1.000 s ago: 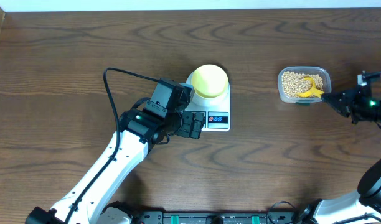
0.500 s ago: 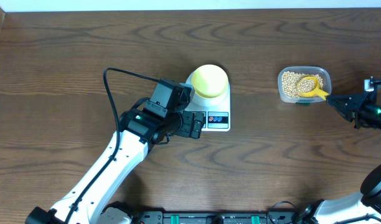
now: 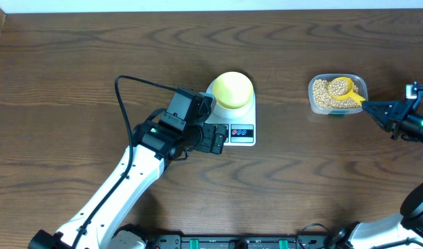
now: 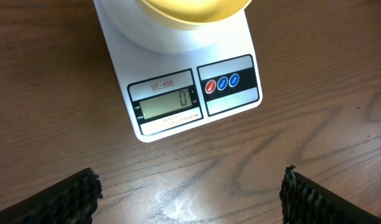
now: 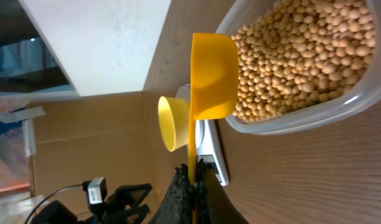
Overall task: Scoop item into bowl and weigh 50g on scale
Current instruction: 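Drag the scoop through the chickpeas to fill it, then lift the filled scoop and carry it left over the yellow bowl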
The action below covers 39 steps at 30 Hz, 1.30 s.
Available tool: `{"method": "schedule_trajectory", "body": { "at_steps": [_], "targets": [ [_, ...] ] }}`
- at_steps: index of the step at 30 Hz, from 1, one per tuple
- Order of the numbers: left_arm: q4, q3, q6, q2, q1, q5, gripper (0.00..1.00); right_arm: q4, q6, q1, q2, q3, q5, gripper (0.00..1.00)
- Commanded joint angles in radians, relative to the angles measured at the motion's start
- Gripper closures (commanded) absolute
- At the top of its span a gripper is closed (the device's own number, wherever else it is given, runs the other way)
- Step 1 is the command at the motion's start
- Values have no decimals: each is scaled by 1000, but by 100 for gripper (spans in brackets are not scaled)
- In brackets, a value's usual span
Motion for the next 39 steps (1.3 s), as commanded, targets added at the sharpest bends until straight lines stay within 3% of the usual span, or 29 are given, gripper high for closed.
{"method": "schedule_trajectory", "body": {
  "at_steps": [1,21,30,39],
  "targets": [
    [1,-8,5,-13,1,12,6,-4,-19,-3,8,-6,-79,99],
    [1,-8,5,-13,1,12,6,-2,2,156,8,-5,-153,99],
    [1,-8,5,-13,1,12,6,107,137,250,8,-5,-153,99],
    [1,-8,5,-13,1,12,6,300,394,352,8,-5,-156,99]
  ]
}}
